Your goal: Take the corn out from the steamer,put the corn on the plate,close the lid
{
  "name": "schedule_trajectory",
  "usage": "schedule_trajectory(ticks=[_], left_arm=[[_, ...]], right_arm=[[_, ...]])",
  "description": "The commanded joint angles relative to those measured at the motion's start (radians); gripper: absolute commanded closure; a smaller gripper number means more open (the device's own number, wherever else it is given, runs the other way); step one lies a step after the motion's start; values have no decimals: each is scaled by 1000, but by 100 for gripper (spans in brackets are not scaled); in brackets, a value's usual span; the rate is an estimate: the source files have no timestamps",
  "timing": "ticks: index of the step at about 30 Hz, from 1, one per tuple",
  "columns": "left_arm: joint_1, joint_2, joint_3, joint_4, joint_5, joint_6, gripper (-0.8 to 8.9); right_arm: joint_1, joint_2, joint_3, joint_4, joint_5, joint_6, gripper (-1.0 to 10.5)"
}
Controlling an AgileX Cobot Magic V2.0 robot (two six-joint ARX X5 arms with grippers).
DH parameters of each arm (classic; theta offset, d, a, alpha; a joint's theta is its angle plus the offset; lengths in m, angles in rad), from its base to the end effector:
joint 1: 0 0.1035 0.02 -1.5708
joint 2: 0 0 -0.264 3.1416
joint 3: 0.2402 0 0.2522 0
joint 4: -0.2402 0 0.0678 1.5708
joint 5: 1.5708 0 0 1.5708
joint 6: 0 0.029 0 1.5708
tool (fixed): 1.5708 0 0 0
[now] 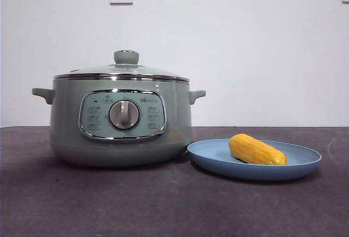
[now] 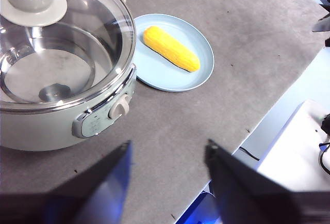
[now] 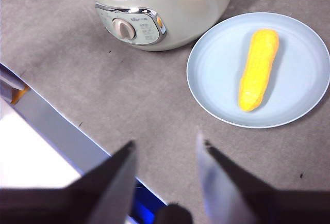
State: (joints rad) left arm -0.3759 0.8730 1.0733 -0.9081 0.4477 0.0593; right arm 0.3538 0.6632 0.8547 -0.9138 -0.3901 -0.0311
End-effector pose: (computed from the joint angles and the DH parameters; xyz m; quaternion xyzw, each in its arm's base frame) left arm 0.1348 -0.0667 0.3523 0.0131 0.3350 -0.3856 0.8596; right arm 0.1013 0.0492 0.3090 -0.0071 0.3480 0.3454 0.8715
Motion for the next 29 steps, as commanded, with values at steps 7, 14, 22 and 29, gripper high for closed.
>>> schedule_trajectory(ticks=[7, 14, 22, 29], left_arm=[[2, -1, -5, 24, 0, -4, 817], [2, -1, -5, 24, 0, -4, 817], [3, -1, -5, 23, 0, -4, 817], [4, -3, -5, 89, -122, 64, 817]], right_arm=[[2, 0, -1, 2, 0, -11, 946], [2, 0, -1, 2, 0, -11, 946], [2, 0, -1, 2, 0, -11, 946], [2, 0, -1, 2, 0, -11, 946]])
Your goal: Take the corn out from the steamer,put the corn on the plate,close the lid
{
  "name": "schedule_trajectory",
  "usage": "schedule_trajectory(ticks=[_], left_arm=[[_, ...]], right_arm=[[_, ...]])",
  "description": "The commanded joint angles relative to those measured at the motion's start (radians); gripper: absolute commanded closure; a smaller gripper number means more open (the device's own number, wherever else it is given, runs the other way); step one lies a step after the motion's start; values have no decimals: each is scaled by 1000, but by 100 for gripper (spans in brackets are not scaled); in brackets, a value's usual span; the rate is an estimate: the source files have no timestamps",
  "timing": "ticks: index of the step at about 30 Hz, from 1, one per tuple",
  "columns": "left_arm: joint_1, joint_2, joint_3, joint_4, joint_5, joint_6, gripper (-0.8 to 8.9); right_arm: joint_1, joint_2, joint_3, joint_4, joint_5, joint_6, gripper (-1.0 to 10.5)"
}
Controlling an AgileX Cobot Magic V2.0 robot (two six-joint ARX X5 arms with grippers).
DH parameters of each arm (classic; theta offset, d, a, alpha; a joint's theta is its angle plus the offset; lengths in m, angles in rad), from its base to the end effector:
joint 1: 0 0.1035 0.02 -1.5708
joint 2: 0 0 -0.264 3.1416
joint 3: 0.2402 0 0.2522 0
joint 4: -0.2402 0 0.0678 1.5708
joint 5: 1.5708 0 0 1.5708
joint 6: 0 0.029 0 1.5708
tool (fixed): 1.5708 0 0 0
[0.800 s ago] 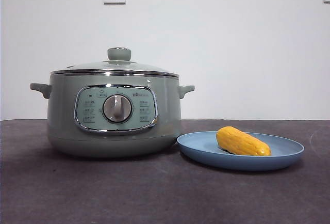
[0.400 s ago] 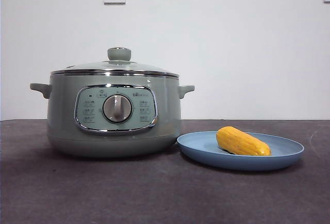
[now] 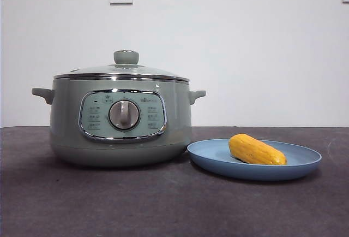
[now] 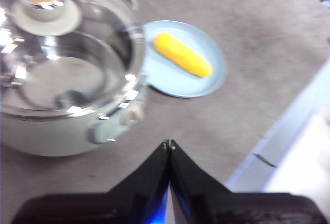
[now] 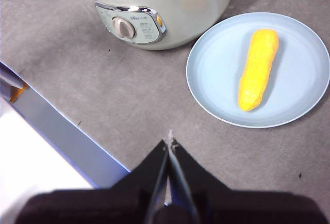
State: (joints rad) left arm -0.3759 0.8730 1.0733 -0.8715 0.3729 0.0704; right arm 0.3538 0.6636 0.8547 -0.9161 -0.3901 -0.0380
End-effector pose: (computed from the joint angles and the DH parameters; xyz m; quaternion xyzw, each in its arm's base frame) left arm 0.1382 -0.0659 0.3544 0.0314 0.3170 -0.3567 0.8782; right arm 0.1012 0.0491 0.3088 -0.0101 0.3480 0.3465 0.8710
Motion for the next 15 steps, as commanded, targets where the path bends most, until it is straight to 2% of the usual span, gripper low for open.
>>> schedule_trajectory(ticks=[1, 5, 9, 15], left_arm=[[16, -16, -5, 102, -76, 105, 817], [109, -76, -7, 276, -66, 221, 817], [233, -167, -17, 344, -16, 251, 817], [394, -330, -187, 494, -33, 281, 817]], right_arm=[[2, -1, -1, 4, 0, -4, 946], [2, -1, -1, 3, 0, -4, 946], [2, -1, -1, 3, 3, -4, 946], [2, -1, -1, 3, 3, -4, 946]])
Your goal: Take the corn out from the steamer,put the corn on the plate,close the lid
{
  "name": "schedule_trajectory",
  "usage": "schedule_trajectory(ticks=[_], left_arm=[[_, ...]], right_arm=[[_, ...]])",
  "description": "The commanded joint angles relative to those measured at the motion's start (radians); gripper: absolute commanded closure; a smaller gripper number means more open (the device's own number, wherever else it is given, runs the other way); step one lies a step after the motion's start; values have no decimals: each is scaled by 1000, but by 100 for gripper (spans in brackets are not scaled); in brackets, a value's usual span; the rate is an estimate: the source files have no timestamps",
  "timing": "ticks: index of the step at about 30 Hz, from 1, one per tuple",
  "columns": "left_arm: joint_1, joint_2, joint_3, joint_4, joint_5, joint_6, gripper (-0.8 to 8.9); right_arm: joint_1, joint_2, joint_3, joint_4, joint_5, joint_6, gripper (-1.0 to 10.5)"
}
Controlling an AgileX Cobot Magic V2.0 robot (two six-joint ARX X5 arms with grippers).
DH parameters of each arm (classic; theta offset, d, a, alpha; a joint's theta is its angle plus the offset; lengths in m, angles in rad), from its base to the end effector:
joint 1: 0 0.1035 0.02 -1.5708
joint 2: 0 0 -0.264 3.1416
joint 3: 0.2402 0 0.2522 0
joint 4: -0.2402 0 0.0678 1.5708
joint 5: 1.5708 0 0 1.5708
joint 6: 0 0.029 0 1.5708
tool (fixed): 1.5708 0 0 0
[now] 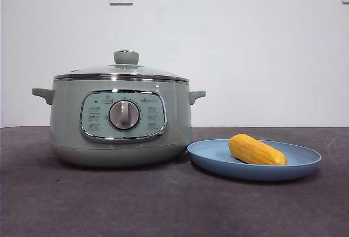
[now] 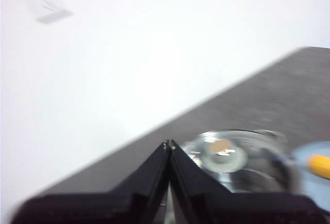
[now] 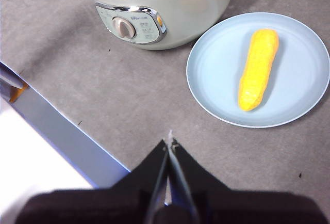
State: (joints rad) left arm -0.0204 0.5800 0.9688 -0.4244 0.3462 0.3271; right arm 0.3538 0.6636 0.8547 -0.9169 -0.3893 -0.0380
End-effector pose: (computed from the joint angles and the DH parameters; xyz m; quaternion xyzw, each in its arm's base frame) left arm 0.0979 -0.0118 0.3932 0.1572 -0.0123 -0.1827 0.9704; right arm 0.1012 0.0491 0.3087 -0.0102 0.3484 0.3461 0.8710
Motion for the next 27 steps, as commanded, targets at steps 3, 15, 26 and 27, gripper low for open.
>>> schedule_trajectory(ticks=[3, 15, 26, 27], left_arm=[[83, -126, -245, 187, -9, 13, 817], [101, -390, -739, 364, -143, -71, 817], [101, -521, -950, 364, -188, -132, 817], [101, -530, -962, 363, -188, -143, 817]], right_arm=[[2, -1, -1, 4, 2, -4, 946], [2, -1, -1, 4, 2, -4, 946], [2, -1, -1, 4, 2, -4, 946], [2, -1, -1, 4, 2, -4, 946]])
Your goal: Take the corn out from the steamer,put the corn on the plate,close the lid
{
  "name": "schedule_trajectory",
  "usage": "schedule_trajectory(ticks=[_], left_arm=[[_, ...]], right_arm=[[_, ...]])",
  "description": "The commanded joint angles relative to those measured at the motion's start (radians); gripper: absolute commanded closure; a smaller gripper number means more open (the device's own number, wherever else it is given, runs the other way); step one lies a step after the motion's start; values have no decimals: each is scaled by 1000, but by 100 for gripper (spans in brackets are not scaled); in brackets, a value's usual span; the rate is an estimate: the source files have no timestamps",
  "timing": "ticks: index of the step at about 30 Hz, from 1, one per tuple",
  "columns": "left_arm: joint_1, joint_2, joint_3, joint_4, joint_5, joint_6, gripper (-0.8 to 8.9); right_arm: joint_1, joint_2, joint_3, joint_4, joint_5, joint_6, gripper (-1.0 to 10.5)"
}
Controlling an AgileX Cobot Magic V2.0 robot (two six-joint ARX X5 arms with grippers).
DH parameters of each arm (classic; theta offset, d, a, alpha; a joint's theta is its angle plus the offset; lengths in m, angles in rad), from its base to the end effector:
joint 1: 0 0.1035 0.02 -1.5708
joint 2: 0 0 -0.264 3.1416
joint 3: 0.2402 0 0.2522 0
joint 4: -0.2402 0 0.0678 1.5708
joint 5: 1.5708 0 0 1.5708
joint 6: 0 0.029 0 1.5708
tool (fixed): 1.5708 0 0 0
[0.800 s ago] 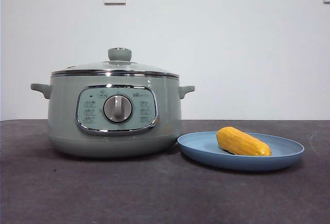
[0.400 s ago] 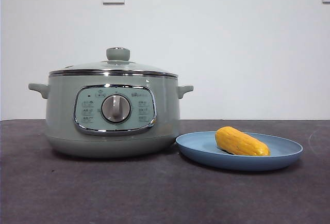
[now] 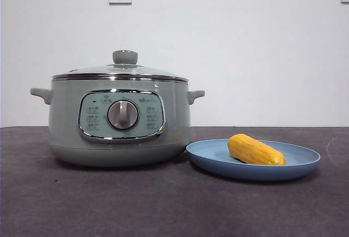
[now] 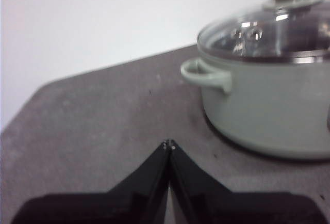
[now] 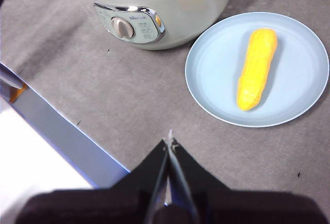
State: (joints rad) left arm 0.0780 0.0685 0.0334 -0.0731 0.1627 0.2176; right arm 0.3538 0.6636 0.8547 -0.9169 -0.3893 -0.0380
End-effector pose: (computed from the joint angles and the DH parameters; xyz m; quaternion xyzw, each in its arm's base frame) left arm 0.0995 0.0031 0.1625 0.1019 0.0488 -0.0479 0.9924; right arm 0.1012 0.0491 0.3087 -0.0102 0.3484 0.3461 0.8710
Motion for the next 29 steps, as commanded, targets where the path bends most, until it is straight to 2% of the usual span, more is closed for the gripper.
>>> schedule_trajectory(ticks=[1, 5, 29], left_arm=[[3, -29, -31, -14, -4, -39, 817], [3, -66, -31, -109, -7, -40, 817], [3, -66, -31, -97, -4, -42, 817]], right_arm=[[2, -1, -1, 4, 2, -4, 946], [2, -1, -1, 3, 2, -4, 946], [2, -1, -1, 3, 2, -4, 946]])
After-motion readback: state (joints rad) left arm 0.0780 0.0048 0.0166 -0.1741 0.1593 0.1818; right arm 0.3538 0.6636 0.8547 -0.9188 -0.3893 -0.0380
